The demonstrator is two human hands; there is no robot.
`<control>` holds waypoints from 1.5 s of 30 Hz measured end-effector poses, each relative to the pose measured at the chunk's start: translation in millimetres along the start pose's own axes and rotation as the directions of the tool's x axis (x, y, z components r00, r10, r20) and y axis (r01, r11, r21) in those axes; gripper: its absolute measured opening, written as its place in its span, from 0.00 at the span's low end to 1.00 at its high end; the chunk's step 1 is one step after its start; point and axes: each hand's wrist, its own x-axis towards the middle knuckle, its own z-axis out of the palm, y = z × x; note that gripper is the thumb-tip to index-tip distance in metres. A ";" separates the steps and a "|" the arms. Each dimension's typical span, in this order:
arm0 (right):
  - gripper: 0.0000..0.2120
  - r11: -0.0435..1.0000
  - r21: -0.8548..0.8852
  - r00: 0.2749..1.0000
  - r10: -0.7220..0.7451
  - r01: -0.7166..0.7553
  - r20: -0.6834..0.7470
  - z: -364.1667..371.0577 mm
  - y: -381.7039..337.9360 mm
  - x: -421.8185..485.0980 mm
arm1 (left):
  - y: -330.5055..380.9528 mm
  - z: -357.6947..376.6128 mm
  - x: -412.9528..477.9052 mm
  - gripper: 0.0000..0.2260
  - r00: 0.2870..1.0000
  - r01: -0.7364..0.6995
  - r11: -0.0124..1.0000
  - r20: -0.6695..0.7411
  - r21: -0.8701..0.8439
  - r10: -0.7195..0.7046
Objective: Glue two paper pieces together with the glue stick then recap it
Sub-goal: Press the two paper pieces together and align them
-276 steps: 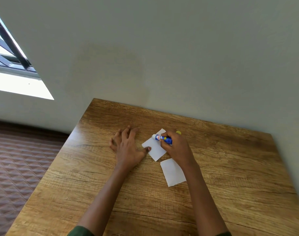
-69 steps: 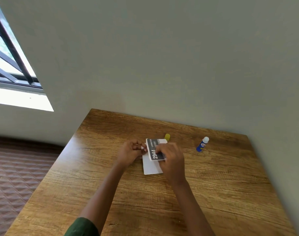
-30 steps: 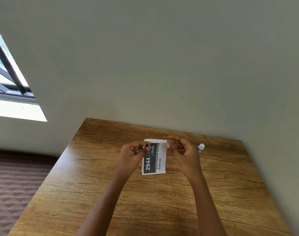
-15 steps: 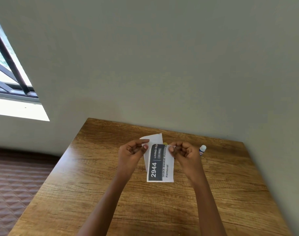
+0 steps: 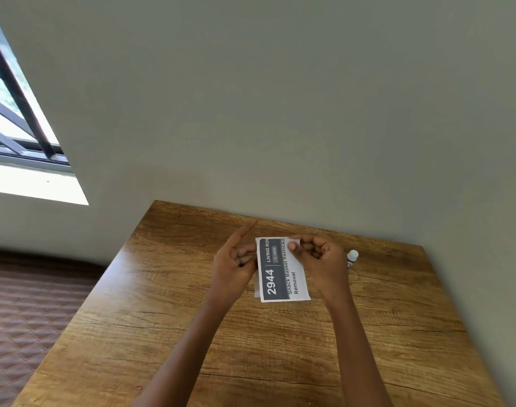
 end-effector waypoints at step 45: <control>0.19 0.986 -0.130 0.992 -0.114 0.107 -0.050 0.3 1.9 3.2 | 2.5 -2.1 0.7 0.29 0.999 -0.006 0.999 0.051 -0.043 0.008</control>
